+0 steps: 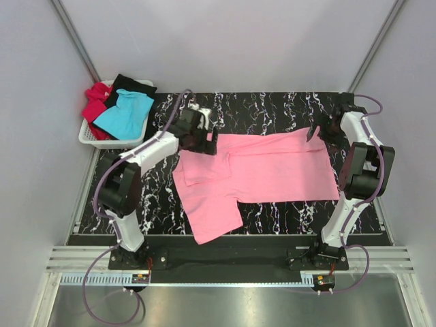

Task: Fold and stack the t-shirts
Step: Fold the tshirt

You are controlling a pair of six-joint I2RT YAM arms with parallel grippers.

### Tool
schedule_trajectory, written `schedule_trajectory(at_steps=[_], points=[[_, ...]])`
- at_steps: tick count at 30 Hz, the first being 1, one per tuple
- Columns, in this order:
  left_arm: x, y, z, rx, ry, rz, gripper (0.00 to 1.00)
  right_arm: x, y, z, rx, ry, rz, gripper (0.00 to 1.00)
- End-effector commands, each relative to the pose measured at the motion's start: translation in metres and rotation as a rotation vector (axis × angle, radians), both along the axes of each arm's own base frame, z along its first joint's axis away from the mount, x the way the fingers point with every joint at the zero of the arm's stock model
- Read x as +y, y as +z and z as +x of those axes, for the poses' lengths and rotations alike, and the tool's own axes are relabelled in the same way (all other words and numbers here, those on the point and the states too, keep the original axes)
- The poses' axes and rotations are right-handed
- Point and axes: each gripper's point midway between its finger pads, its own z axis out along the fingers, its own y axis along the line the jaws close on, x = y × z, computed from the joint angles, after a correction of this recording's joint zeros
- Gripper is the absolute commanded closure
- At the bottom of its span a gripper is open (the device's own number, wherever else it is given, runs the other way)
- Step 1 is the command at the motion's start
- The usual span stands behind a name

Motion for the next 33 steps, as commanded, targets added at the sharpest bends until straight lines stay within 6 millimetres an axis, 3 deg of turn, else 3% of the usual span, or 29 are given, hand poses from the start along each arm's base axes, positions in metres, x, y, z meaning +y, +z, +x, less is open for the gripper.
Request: schedule_trajectory(at_steps=[1,3,6,11,15,19,26,33], points=[[0.015,0.015,0.033,-0.002,0.167,-0.081,0.08,0.020,0.033,0.031,-0.124,0.075,0.027,0.00],[0.021,0.014,0.048,-0.002,0.223,-0.067,0.09,0.037,0.031,0.040,-0.126,0.116,0.025,0.00],[0.025,-0.005,0.059,0.032,0.278,-0.028,0.10,0.052,0.024,0.049,-0.113,0.153,-0.009,0.00],[0.031,-0.025,0.078,0.076,0.358,-0.038,0.13,0.058,0.001,0.051,-0.050,0.180,-0.067,0.07],[0.037,-0.031,0.086,0.095,0.418,-0.058,0.15,0.038,-0.022,0.031,0.062,0.137,-0.170,0.12],[0.044,-0.039,0.088,0.095,0.448,-0.029,0.15,0.017,-0.026,0.019,0.104,0.091,-0.277,0.11],[0.058,-0.059,0.082,0.138,0.493,-0.007,0.15,0.000,-0.031,0.019,0.124,0.053,-0.316,0.16],[0.063,-0.060,0.082,0.139,0.495,-0.002,0.15,-0.017,-0.032,0.024,0.127,0.009,-0.373,0.16]])
